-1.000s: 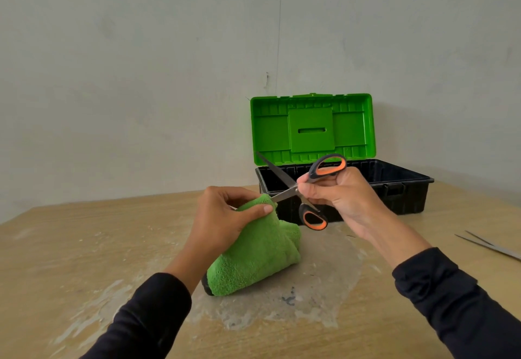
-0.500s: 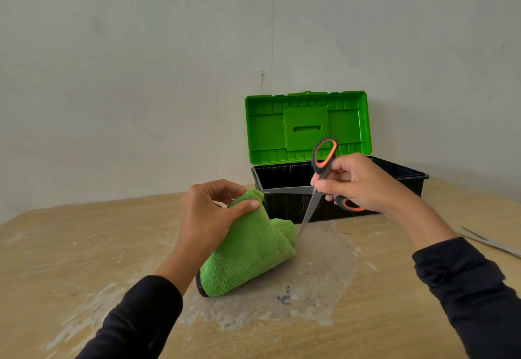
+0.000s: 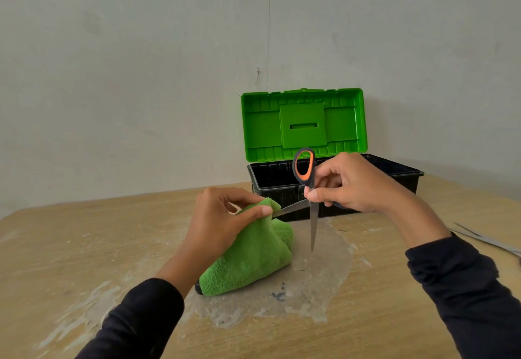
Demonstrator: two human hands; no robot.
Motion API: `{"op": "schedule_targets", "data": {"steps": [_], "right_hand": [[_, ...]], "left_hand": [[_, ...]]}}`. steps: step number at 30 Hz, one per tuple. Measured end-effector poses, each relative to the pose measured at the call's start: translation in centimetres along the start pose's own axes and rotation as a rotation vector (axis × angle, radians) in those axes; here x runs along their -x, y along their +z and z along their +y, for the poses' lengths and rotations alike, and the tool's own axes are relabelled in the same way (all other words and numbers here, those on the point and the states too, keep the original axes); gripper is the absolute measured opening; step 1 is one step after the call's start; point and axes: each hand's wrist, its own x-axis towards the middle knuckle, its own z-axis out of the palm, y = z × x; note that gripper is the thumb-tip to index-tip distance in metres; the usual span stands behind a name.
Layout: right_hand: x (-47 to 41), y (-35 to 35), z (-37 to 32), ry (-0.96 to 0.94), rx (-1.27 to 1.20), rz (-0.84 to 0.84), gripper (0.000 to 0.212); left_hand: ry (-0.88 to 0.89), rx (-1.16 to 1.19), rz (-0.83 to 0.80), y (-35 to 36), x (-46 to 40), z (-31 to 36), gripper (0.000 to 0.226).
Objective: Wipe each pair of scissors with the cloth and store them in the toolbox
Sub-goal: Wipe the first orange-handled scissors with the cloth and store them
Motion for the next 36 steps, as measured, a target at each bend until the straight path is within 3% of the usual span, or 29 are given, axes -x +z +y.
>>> {"op": "schedule_targets", "data": {"steps": [9,16,25,32,36], "right_hand": [[-0.4,2.6,-1.5,-0.101,0.095,-0.037,0.003],[-0.4,2.5,-1.3,-0.101,-0.044,0.043,0.013],[-0.6,3.3,-1.5,-0.106,-0.11,0.035,0.013],[-0.3,1.4,-0.9,-0.063,-0.14,0.09,0.011],[-0.4,2.0,-1.1,-0.063,-0.111,0.039,0.01]], "left_hand": [[0.018,0.026,0.027,0.9,0.3,0.4,0.012],[0.103,-0.128,-0.113,0.8,0.5,0.5,0.017],[0.094,-0.132,-0.165,0.9,0.3,0.3,0.002],[0.064,-0.16,-0.1,0.2,0.1,-0.1,0.001],[0.046,-0.13,-0.074,0.6,0.4,0.0,0.004]]}}
